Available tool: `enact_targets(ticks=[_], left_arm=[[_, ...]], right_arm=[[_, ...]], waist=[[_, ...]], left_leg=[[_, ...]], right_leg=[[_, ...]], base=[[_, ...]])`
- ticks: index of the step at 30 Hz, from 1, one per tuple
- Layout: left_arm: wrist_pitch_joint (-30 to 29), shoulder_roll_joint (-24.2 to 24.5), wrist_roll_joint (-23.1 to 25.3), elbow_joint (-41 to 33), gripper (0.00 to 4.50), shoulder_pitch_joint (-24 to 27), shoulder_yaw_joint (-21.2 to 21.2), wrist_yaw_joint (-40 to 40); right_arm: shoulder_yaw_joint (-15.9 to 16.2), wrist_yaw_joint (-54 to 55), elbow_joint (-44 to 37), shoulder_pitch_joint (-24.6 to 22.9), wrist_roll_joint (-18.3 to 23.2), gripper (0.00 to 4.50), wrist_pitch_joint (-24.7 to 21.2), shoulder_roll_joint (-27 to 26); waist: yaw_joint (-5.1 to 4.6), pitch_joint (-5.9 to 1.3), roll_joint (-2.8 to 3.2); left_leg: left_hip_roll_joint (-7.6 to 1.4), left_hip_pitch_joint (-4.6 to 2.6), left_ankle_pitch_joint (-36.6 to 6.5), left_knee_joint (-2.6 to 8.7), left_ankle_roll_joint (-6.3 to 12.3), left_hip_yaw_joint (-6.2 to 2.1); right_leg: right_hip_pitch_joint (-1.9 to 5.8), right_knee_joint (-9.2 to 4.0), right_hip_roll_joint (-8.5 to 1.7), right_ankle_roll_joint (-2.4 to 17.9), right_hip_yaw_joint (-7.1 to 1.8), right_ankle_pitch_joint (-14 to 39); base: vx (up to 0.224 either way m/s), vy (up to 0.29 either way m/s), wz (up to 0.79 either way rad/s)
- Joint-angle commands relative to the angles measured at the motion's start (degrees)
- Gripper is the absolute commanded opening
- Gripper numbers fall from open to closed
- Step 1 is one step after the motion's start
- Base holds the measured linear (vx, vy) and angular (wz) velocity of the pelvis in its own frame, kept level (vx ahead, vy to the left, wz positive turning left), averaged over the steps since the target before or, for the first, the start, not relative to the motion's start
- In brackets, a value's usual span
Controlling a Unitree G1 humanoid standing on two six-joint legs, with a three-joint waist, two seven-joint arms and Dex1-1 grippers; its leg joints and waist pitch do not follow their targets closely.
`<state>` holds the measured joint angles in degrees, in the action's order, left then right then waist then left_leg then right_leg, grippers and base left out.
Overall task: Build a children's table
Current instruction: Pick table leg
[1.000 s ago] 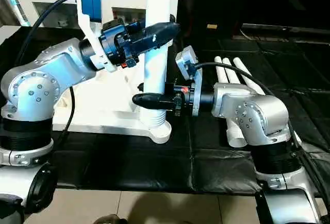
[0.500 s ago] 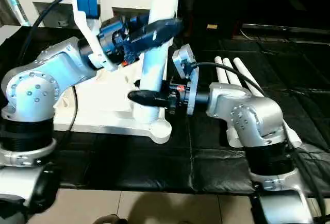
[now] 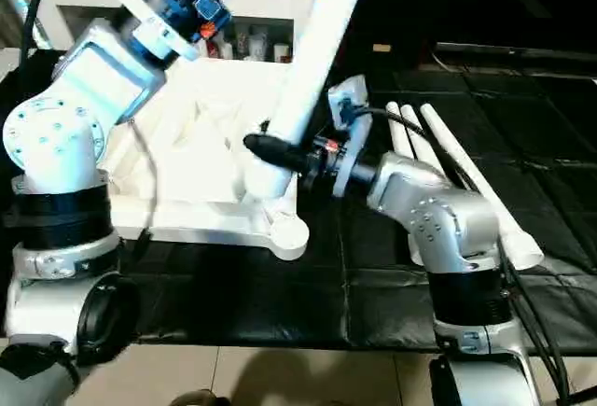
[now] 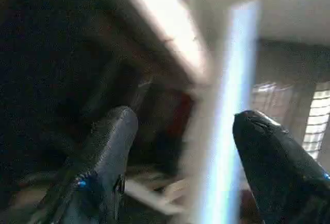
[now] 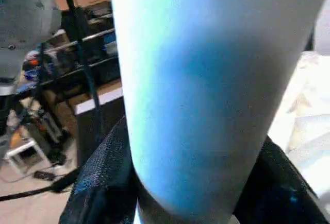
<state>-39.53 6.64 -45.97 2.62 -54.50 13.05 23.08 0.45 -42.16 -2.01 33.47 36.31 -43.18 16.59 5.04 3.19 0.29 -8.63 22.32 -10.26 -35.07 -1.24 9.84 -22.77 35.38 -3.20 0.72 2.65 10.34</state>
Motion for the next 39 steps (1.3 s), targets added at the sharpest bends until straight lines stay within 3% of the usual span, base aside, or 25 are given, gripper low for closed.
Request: enact_targets(ticks=[1, 3, 5, 10, 14, 18, 21, 22, 25, 28, 31, 32, 34, 35, 37, 39], left_arm=[[2.1, 2.9, 8.9, 1.6, 3.40, 1.4, -5.1, -1.0], [3.3, 4.6, 13.4, 2.0, 3.40, 2.5, -8.6, -2.1], [3.7, 4.6, 15.6, 1.7, 3.40, 4.2, -11.5, -3.0], [3.1, 3.3, 14.1, -1.0, 3.40, 5.1, -13.1, -1.5], [3.7, 2.6, 14.2, -4.5, 3.40, 5.6, -15.3, 2.0], [5.8, 3.3, 16.4, -1.4, 3.40, 5.8, -13.9, 0.3], [8.2, 7.8, 19.4, 1.1, 3.40, 8.3, -11.6, 0.0], [8.2, 7.8, 19.5, 1.1, 3.40, 8.4, -11.6, 0.1], [9.7, 11.8, 21.8, 1.2, 3.40, 11.3, -11.7, 2.3], [13.1, 18.1, 25.3, -0.8, 3.40, 17.7, -15.2, 9.2], [16.7, 22.0, 27.8, -2.8, 3.40, 22.6, -18.7, 14.3], [16.7, 22.0, 27.8, -2.8, 3.40, 22.6, -18.7, 14.3], [21.6, 25.6, 31.3, -3.0, 3.40, 25.9, -23.0, 18.0], [23.6, 27.4, 32.8, -2.9, 3.40, 27.7, -25.5, 20.8], [25.3, 28.4, 33.6, -2.5, 3.40, 29.2, -27.1, 23.2], [27.5, 28.5, 33.5, -1.4, 3.40, 30.5, -27.6, 26.6]], right_arm=[[2.3, 1.1, -1.4, -0.4, -4.5, 1.94, 3.7, 0.9], [3.4, 1.7, -1.3, -0.6, -6.9, 1.94, 5.9, 1.0], [5.0, 1.9, -1.4, -0.8, -9.0, 1.94, 7.5, 1.1], [7.1, 2.1, -0.9, -0.9, -10.4, 1.94, 7.0, 2.0], [6.6, 4.8, 1.9, -0.4, -12.9, 1.94, 8.0, 1.3], [6.1, 5.5, 2.4, -0.4, -13.1, 1.94, 8.5, 0.6], [4.9, 7.1, 2.2, -1.7, -13.6, 1.94, 11.3, 0.0], [4.9, 7.1, 2.2, -1.7, -13.6, 1.94, 11.3, 0.0], [2.9, 9.3, 1.6, -3.0, -13.7, 1.94, 12.0, -0.6], [1.8, 11.6, 0.2, -5.6, -14.5, 1.94, 12.2, -0.7], [1.0, 14.1, -0.5, -7.7, -15.3, 1.94, 12.7, -1.4], [1.0, 14.1, -0.5, -7.7, -15.3, 1.94, 12.7, -1.4], [0.5, 15.7, -0.7, -9.1, -15.8, 1.94, 13.3, -1.9], [0.2, 16.7, -1.3, -10.2, -16.0, 1.94, 13.6, -2.4], [0.2, 17.6, -2.0, -11.3, -16.2, 1.94, 13.9, -3.0], [0.8, 18.8, -3.0, -13.0, -17.2, 1.94, 14.2, -3.7]], waist=[[-0.04, -4.20, 0.41], [-0.10, -4.26, 0.40], [0.12, -4.53, 0.54], [0.14, -4.52, 0.33], [0.09, -4.22, 0.45], [-0.23, -4.06, 0.46], [-0.33, -4.17, 0.40], [-0.37, -4.15, 0.04], [-0.51, -4.38, 0.43], [-0.29, -4.34, 0.82], [-0.23, -4.26, 1.34], [-0.20, -4.17, 1.36], [-0.08, -4.03, 1.37], [-0.23, -3.78, 1.25], [-0.40, -3.78, 1.32], [-0.43, -3.76, 2.00]], left_leg=[[-3.75, -1.22, -8.6, 3.75, -0.70, -1.68], [-3.98, -1.29, -8.6, 3.88, -1.65, -1.76], [-4.07, -1.21, -6.7, 3.70, -1.55, -1.76], [-3.94, -1.01, -6.0, 3.60, -0.45, -1.57], [-3.99, -1.05, -7.7, 3.67, -0.29, -1.52], [-3.82, -1.19, -10.4, 3.84, -1.14, -1.60], [-3.87, -1.20, -10.3, 3.89, -1.46, -1.68], [-3.84, -1.07, -9.9, 3.94, -1.34, -1.65], [-3.77, -1.12, -7.9, 3.88, -1.29, -1.57], [-3.99, -1.32, -7.9, 4.12, -1.24, -1.67], [-4.11, -1.71, -10.2, 4.41, -2.59, -1.61], [-4.12, -1.62, -10.8, 4.51, -2.76, -1.65], [-4.17, -1.77, -13.1, 4.72, -3.26, -1.75], [-4.16, -1.70, -15.0, 5.09, -3.86, -1.79], [-4.14, -1.93, -16.3, 5.11, -4.49, -1.74], [-4.05, -1.96, -17.5, 5.18, -5.18, -1.81]], right_leg=[[3.16, -4.20, -4.55, 9.7, -2.43, 10.1], [3.03, -4.00, -4.70, 8.7, -2.53, 9.9], [3.06, -3.48, -4.82, 10.1, -2.53, 5.9], [3.26, -3.23, -4.85, 12.7, -2.51, 2.4], [3.16, -3.58, -4.99, 12.9, -2.60, 5.6], [3.03, -4.14, -4.77, 11.3, -2.60, 10.5], [3.00, -4.00, -4.81, 10.8, -2.62, 9.8], [3.04, -4.04, -4.76, 10.6, -2.61, 9.4], [2.97, -3.56, -4.68, 10.2, -2.64, 7.1], [2.62, -3.64, -4.67, 10.3, -2.56, 7.0], [2.24, -3.65, -4.61, 10.4, -2.61, 7.1], [2.22, -3.69, -4.71, 10.4, -2.65, 7.7], [2.10, -3.98, -4.79, 9.9, -2.72, 9.9], [2.03, -4.05, -4.83, 8.7, -2.85, 12.6], [1.83, -4.19, -4.84, 8.5, -2.94, 14.0], [1.73, -4.23, -4.87, 8.4, -2.97, 14.8]], base=[[0.000, 0.000, 0.00], [0.000, 0.000, 0.00], [0.000, 0.000, 0.00], [0.000, 0.000, 0.00], [0.000, 0.000, 0.00], [0.000, 0.000, 0.00], [0.000, 0.000, 0.00], [0.000, 0.000, 0.00], [0.000, 0.000, 0.00], [0.000, 0.000, 0.00], [0.000, 0.000, 0.00], [0.000, 0.000, 0.00], [0.000, 0.000, 0.00], [0.000, 0.000, 0.00], [0.000, 0.000, 0.00], [0.000, 0.000, 0.00]])
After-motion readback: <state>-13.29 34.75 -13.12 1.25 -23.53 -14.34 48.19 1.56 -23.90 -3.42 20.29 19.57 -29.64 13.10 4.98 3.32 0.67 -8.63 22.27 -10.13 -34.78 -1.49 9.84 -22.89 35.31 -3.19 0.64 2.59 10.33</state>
